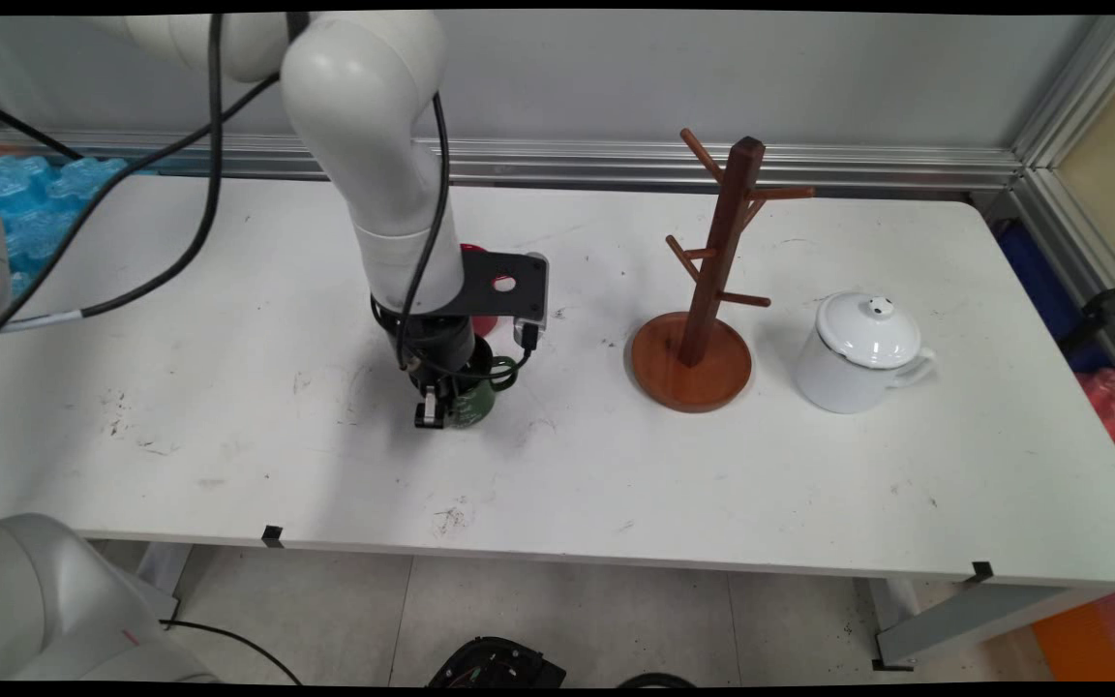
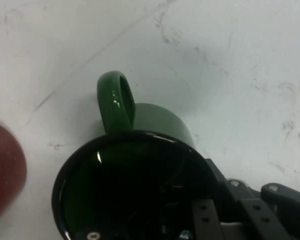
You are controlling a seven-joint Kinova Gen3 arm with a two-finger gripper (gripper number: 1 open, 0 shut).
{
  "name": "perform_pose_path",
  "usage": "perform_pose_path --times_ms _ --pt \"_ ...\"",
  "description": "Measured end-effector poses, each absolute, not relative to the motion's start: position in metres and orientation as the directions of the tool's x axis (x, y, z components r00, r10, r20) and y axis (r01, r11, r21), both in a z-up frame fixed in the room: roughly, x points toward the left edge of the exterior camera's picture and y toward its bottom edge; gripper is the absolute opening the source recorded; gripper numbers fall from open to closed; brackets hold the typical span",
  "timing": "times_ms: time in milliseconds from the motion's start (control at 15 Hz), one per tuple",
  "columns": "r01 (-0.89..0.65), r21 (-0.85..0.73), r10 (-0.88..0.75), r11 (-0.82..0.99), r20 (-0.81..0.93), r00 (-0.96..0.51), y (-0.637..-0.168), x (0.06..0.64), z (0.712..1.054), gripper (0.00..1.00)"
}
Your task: Place the picked object on the table
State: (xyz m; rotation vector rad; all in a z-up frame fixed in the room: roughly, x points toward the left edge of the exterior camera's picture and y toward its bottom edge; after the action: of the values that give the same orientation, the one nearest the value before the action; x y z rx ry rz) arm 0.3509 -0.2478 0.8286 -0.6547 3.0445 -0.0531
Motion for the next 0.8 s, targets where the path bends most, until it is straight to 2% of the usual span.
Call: perform_pose_path --times_ms 533,600,800 --pt "-0.443 -0.021 -0.443 0.896 -0.019 -0.896 -0.252 0.344 0.816 0.0" --pt "-0.447 -0.02 -0.447 0.894 -0.016 -0.894 -0.253 0.344 0.815 1.0" --pt "-0.455 -0.019 -0.455 0.89 -0.005 -0.89 -0.255 0.342 0.815 1.0"
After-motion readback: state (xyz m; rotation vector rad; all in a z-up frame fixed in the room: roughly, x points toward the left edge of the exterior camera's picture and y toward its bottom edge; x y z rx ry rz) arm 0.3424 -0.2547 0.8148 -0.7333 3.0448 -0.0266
